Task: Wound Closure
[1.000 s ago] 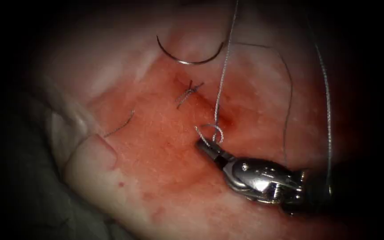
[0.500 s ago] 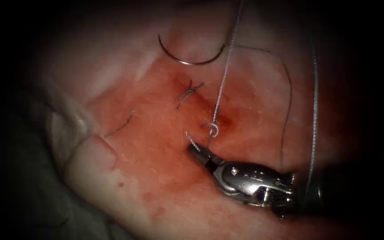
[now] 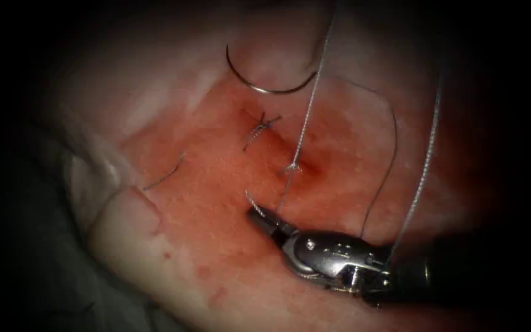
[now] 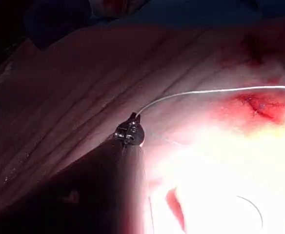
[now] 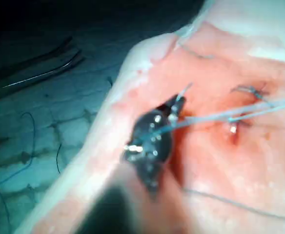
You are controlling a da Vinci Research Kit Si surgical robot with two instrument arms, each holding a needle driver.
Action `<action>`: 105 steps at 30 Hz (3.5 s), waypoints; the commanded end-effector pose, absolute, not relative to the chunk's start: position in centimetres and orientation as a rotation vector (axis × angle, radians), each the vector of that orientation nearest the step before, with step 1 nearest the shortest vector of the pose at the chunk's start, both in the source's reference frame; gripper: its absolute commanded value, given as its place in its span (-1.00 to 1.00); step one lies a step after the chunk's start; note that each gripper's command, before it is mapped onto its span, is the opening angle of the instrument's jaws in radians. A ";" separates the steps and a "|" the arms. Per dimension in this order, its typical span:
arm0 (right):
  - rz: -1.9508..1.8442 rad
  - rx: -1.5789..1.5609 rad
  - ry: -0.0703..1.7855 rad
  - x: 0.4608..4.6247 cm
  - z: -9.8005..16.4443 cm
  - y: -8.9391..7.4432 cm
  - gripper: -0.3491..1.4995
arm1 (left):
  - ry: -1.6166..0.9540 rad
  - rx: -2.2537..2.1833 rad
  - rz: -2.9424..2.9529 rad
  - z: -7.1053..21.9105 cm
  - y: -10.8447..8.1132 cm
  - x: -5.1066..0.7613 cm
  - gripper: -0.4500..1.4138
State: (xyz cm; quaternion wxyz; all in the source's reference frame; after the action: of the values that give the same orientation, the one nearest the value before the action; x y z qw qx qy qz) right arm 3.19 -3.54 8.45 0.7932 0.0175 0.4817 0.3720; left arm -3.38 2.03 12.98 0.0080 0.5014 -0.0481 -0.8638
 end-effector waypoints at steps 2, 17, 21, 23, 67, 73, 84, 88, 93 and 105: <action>0.747 0.052 1.031 3.31 8.5 -3.7 -1.00 | -0.158 1.561 -2.708 13.0 2.1 -3.44 -1.00; 0.594 0.091 0.973 3.41 8.6 -3.8 -1.00 | -0.203 1.535 -2.731 13.2 2.3 -3.67 -1.00; 0.588 0.089 0.967 3.45 8.6 -3.8 -1.00 | -0.210 1.534 -2.732 13.2 2.4 -3.72 -1.00; 0.583 0.085 0.967 3.45 8.6 -3.8 -1.00 | -0.214 1.533 -2.727 13.2 2.4 -3.73 -1.00; 0.493 0.252 1.087 2.80 8.3 -2.8 0.55 | 0.082 1.980 -2.294 11.1 -1.1 -2.06 -1.00; 0.528 0.227 1.129 3.14 8.5 -2.3 -0.20 | 0.088 2.046 -2.144 10.8 -2.0 -2.13 -1.00; 0.562 0.254 1.317 3.15 8.5 -1.7 -1.00 | 0.167 2.078 -2.117 11.3 -2.7 -2.03 -1.00; 0.591 0.322 1.415 3.08 8.4 -1.6 -1.00 | 0.192 2.090 -2.106 11.5 -2.8 -1.96 -1.00; 0.568 0.444 1.539 3.09 8.4 -1.5 -1.00 | 0.207 2.094 -2.104 11.9 -2.7 -1.94 -1.00; 0.254 0.730 1.613 3.19 8.5 -1.5 -1.00 | 0.253 2.084 -2.120 12.7 -2.3 -1.91 -1.00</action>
State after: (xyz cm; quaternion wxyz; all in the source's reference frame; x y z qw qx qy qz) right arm 3.13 -1.48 8.42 0.6286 0.3199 0.7008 0.1067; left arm -1.87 -2.27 12.68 0.0790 0.6960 0.0830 -0.7089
